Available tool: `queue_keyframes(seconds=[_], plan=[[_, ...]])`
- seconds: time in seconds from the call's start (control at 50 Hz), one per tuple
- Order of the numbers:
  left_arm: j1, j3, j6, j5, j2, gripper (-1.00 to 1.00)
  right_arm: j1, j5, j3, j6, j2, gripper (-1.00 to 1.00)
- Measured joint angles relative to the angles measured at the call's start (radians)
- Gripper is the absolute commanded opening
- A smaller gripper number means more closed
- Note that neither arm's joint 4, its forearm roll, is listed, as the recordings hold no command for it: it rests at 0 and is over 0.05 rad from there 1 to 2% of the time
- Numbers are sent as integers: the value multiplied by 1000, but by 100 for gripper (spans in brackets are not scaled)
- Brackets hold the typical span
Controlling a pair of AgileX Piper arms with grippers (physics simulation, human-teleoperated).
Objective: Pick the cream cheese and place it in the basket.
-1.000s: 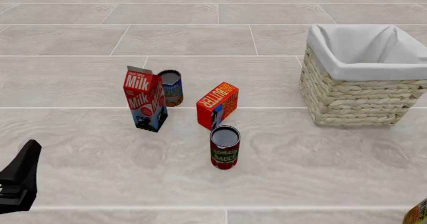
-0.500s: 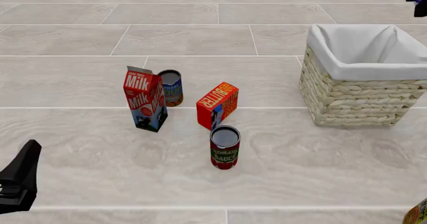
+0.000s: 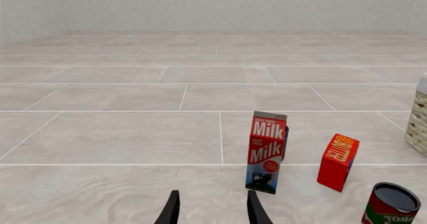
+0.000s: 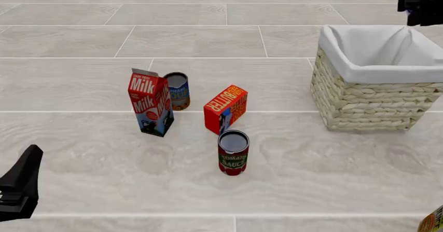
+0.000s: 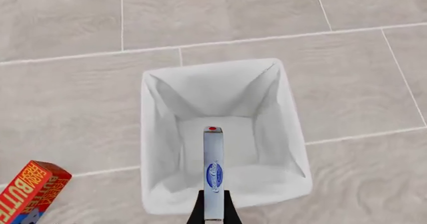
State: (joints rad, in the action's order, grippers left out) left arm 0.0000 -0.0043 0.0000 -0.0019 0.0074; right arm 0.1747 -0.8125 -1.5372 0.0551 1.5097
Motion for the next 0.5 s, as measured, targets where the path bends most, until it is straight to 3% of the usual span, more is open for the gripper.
queue_keyframes(seconds=[0.5], plan=[[0,0,0,0,0,100,8,-44,-100,9,131,-100]])
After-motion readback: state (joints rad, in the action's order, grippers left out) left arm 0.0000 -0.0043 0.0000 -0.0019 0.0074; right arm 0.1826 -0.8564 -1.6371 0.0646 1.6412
